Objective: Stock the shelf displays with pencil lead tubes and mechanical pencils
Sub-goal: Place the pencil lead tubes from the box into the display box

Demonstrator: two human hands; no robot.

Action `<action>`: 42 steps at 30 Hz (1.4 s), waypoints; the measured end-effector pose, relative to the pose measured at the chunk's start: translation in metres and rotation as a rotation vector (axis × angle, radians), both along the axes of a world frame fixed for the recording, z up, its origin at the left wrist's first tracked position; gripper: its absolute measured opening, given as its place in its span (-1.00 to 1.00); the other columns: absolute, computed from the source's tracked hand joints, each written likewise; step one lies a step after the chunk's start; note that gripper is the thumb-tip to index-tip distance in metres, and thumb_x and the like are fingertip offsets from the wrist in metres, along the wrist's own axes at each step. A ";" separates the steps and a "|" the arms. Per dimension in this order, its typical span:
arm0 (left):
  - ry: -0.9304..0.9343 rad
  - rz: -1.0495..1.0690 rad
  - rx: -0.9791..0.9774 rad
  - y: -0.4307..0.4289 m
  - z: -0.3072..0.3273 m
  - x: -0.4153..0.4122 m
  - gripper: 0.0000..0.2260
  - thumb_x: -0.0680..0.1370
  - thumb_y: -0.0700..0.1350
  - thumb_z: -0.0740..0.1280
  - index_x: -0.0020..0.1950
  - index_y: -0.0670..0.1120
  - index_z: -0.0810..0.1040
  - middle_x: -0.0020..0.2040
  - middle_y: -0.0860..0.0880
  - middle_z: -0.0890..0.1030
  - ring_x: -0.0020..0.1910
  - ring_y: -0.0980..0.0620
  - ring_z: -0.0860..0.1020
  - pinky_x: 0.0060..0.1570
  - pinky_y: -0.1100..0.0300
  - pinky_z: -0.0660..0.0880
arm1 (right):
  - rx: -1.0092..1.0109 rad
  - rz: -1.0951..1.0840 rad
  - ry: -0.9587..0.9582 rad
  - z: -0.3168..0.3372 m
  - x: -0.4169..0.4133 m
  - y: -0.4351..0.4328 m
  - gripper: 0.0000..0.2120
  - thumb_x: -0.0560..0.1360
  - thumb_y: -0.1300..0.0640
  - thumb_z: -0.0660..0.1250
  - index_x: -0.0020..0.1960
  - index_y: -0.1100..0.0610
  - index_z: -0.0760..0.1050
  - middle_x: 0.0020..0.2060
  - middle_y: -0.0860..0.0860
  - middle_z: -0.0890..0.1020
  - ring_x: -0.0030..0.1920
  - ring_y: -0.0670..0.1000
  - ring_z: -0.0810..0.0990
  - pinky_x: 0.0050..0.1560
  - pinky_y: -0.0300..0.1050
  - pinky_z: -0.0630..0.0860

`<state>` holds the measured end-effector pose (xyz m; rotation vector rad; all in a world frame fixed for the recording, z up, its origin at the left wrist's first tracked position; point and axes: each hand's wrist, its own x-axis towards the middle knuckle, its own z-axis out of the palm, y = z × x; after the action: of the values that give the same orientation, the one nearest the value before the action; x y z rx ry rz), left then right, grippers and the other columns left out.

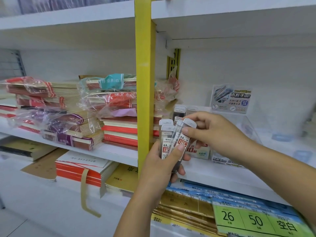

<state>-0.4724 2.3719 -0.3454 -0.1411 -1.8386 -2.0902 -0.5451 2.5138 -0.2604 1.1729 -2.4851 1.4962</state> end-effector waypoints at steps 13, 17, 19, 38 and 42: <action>-0.010 0.073 0.056 -0.007 -0.006 -0.004 -0.75 0.51 0.28 0.23 0.07 0.24 0.57 -0.08 -0.04 0.72 -0.40 0.11 0.52 -0.50 0.26 0.39 | -0.397 -0.273 0.308 0.038 -0.035 0.016 -0.79 0.48 0.19 0.42 -0.10 -0.11 0.48 -0.19 0.00 0.68 -0.27 -0.01 0.68 -0.37 -0.17 0.58; 0.007 0.074 0.008 -0.007 -0.005 -0.004 -0.71 0.49 0.31 0.23 0.10 0.24 0.56 -0.07 -0.02 0.72 -0.39 0.12 0.53 -0.49 0.29 0.39 | -0.089 -0.352 0.643 0.043 -0.050 0.010 -0.79 0.48 0.09 0.42 -0.03 -0.16 0.44 -0.21 -0.15 0.60 -0.24 -0.15 0.59 -0.26 -0.20 0.49; 0.009 0.076 0.004 -0.007 -0.005 -0.004 -0.71 0.49 0.31 0.23 0.10 0.23 0.56 -0.06 -0.02 0.72 -0.39 0.11 0.53 -0.48 0.29 0.39 | 0.095 -0.355 0.698 0.037 -0.057 0.001 -0.83 0.49 0.07 0.40 0.03 -0.05 0.46 -0.21 -0.12 0.59 -0.23 -0.19 0.53 -0.26 -0.24 0.41; 0.003 0.065 -0.004 -0.006 -0.003 -0.002 -0.78 0.49 0.29 0.24 0.03 0.27 0.57 -0.07 -0.01 0.72 -0.39 0.11 0.53 -0.49 0.29 0.39 | 0.604 -0.612 0.928 0.015 -0.087 -0.004 -0.66 0.55 -0.10 0.28 0.27 -0.01 0.55 0.12 0.05 0.54 0.18 0.12 0.36 0.15 0.02 0.32; 0.010 0.052 -0.004 -0.007 -0.002 0.000 -0.77 0.50 0.29 0.24 0.06 0.27 0.57 -0.06 -0.02 0.72 -0.38 0.11 0.53 -0.48 0.29 0.39 | 0.239 -0.473 0.796 0.011 -0.052 0.001 -0.75 0.59 0.03 0.22 0.20 0.00 0.58 0.03 -0.08 0.60 0.10 -0.03 0.41 0.08 -0.11 0.32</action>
<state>-0.4723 2.3651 -0.3474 -0.1032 -1.8212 -2.0471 -0.5971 2.5144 -0.2492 0.8597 -2.1573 0.4814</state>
